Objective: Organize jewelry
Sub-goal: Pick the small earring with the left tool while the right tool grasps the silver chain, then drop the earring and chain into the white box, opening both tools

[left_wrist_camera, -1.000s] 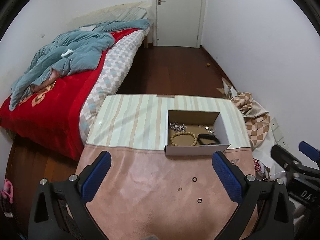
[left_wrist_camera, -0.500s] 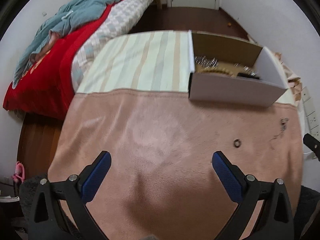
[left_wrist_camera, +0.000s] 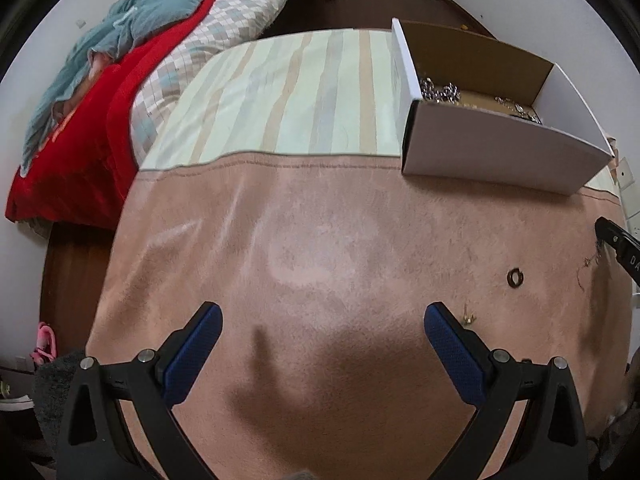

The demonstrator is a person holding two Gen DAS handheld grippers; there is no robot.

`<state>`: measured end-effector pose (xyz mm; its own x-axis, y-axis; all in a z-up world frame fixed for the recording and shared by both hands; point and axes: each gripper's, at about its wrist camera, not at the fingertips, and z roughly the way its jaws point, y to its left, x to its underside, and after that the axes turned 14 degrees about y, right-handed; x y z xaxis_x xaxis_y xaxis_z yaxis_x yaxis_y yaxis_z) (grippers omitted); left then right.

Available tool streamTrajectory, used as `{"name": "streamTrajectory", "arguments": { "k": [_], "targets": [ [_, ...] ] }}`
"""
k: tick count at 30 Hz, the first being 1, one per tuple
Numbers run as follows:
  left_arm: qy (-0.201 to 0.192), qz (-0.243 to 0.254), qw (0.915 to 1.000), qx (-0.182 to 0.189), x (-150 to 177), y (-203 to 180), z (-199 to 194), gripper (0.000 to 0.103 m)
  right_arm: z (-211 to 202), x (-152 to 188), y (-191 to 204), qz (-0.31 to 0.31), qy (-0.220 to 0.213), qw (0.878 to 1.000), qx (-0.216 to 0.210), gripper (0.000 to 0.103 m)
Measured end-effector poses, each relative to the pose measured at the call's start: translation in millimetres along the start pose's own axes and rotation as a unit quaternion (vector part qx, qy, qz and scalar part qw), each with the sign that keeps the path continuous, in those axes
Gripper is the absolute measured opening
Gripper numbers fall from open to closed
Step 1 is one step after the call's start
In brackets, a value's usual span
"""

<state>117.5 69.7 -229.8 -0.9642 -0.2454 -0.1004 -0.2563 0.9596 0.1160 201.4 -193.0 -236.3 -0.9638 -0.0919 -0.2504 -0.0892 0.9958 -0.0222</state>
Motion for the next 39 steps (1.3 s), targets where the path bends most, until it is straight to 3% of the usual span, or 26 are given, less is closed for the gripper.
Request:
{"name": "streamTrajectory", "arguments": {
  "k": [8,13,15,16,17,18,20,22,33,39],
  "targets": [
    [0.011,0.028,0.9984,0.049,11.0,-18.0,3.5,0.103,-19.2,38.3,3.9,-0.009,0.017,0.999,-0.042,0.01],
    [0.018,0.05,0.9953,0.081,12.2,-38.6,6.4,0.102,-28.1,59.1,2.8,-0.001,0.014,0.999,-0.038,0.01],
    [0.013,0.062,0.9943,0.086,12.3,-47.0,6.1,0.097,-28.1,61.0,0.7,0.001,0.017,0.999,-0.035,0.01],
    [0.012,0.067,0.9938,0.088,12.3,-49.7,6.3,0.083,-28.2,61.4,-0.4,0.002,0.018,0.999,-0.034,0.01],
    [0.012,0.072,0.9934,0.088,12.5,-51.9,6.8,0.062,-28.5,61.5,-1.4,0.003,0.017,0.999,-0.032,0.01],
    [0.01,0.074,0.9935,0.085,12.7,-54.0,7.1,0.054,-29.2,61.5,-2.3,0.005,0.017,0.999,-0.031,0.01],
    [-0.002,0.08,0.9931,0.085,13.0,-56.6,4.2,0.023,-30.4,60.1,-4.7,0.009,0.016,0.999,-0.031,0.01],
    [-0.002,0.08,0.9926,0.09,13.6,-58.5,3.8,0.009,-32.2,58.9,-5.0,0.009,0.014,0.999,-0.03,0.01],
    [-0.024,0.09,0.9907,0.099,15.2,-50.6,-11.1,0.006,-55.9,53.0,-6.8,0.015,-0.01,0.999,-0.048,0.01],
    [-0.046,0.092,0.987,0.124,9.1,-43.2,-43.5,0.006,-91.5,45.8,-13.6,0.026,-0.036,0.995,-0.089,0.01]
  ]
}}
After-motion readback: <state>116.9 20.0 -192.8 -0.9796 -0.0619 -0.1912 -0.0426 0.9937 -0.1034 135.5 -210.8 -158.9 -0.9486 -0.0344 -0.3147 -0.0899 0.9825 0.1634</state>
